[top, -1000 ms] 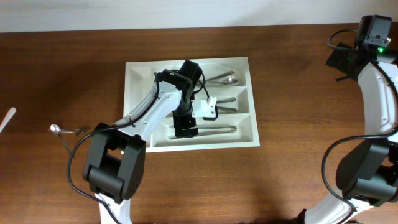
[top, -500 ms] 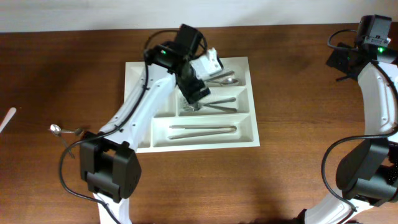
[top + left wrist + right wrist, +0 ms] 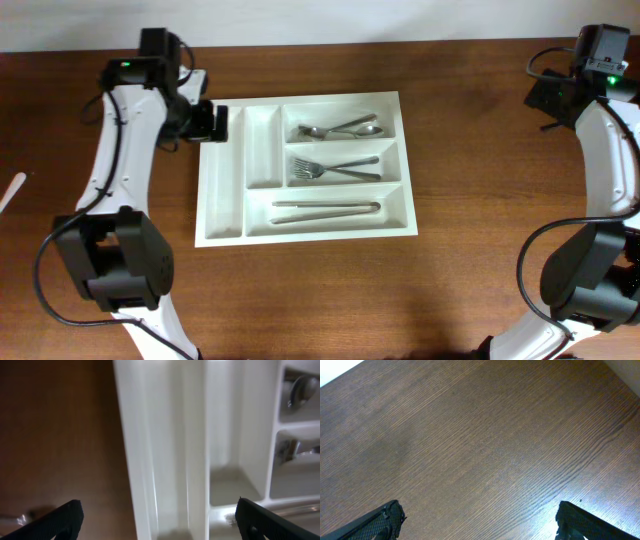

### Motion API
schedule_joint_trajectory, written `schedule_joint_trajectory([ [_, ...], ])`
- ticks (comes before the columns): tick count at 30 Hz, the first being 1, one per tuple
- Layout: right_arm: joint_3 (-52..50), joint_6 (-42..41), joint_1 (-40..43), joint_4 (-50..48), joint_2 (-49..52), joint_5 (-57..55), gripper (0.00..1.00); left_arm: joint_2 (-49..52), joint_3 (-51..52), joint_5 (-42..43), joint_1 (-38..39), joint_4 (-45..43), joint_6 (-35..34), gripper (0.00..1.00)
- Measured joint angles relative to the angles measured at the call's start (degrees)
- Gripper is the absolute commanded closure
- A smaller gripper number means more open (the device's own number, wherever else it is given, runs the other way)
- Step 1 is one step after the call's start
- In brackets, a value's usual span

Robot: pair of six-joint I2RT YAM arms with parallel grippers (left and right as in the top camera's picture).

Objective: Pack container
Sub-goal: 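Release the utensils and withdraw the left gripper to the left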

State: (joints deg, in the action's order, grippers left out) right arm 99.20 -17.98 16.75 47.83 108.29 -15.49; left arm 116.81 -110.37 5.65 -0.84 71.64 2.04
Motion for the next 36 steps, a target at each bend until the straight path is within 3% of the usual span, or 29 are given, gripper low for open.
schedule_joint_trajectory([
  [5,0.0,0.0,0.0,0.0,0.0,0.0,0.01,0.0,0.35,0.72,-3.23,1.92,-1.57,0.01],
  [15,0.0,-0.02,0.0,0.0,0.0,0.0,0.01,0.0,9.2,-12.96,-10.97,3.23,-21.07,0.01],
  [21,0.0,0.02,0.0,0.0,0.0,0.0,0.01,0.02,13.51,-15.93,-14.43,1.05,-25.88,0.01],
  [28,0.0,0.02,0.0,-0.02,0.0,0.0,0.01,0.04,14.23,-20.55,-17.79,-6.86,-25.4,0.01],
  [36,0.0,-0.02,0.0,-0.04,0.0,0.0,0.01,0.04,14.27,-28.33,-21.79,-21.73,-11.96,0.01],
])
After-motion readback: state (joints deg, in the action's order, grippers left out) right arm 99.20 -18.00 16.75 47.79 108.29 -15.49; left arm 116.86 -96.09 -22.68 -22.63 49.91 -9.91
